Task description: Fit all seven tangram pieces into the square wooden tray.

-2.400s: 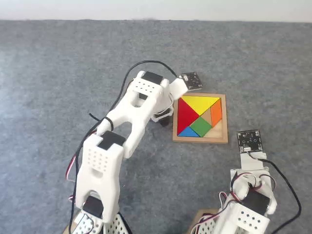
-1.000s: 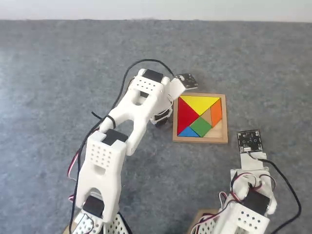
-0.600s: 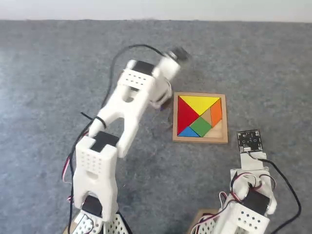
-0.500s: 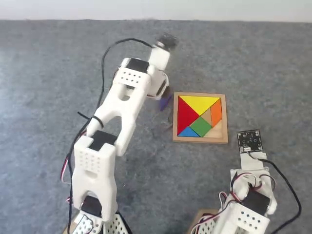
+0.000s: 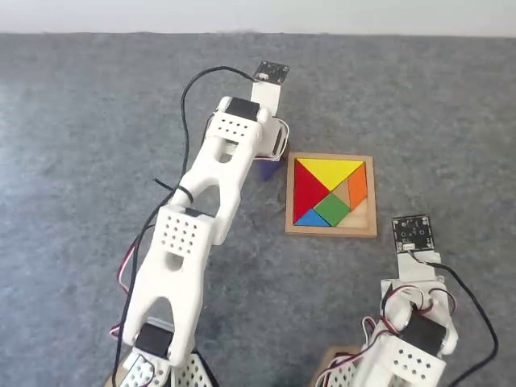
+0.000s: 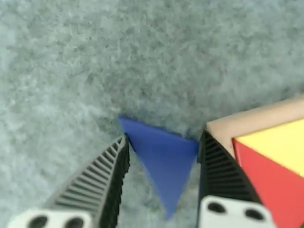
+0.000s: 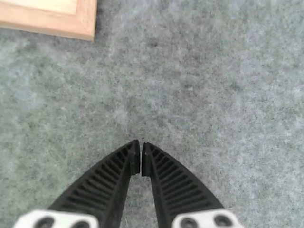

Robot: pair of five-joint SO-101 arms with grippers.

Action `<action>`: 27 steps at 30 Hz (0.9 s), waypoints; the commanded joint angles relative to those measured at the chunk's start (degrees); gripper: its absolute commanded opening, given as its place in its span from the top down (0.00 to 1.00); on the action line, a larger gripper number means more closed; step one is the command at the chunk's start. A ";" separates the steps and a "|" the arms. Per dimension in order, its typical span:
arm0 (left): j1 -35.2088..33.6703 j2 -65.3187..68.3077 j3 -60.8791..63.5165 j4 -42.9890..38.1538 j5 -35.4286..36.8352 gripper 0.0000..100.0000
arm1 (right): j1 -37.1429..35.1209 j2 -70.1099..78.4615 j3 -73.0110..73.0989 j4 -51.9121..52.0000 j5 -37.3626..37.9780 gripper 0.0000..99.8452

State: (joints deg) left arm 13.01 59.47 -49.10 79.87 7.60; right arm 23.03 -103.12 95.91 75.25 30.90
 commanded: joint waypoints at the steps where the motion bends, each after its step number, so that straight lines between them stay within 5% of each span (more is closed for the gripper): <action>1: 0.44 5.10 -13.85 13.19 0.53 0.78 | -0.40 -0.84 0.62 0.66 0.00 0.97; 4: 0.18 8.70 -21.76 20.75 0.70 0.78 | -0.40 -0.84 0.62 0.66 0.00 0.97; 14: -2.73 9.67 -18.68 20.75 2.90 0.78 | -0.40 -0.84 0.62 0.66 0.00 0.97; 27: -1.32 9.05 -28.97 20.40 26.81 0.75 | -0.40 -0.84 0.62 0.66 0.00 0.97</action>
State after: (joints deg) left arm 11.25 70.11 -74.86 98.51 28.79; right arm 23.03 -103.12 95.91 75.25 30.90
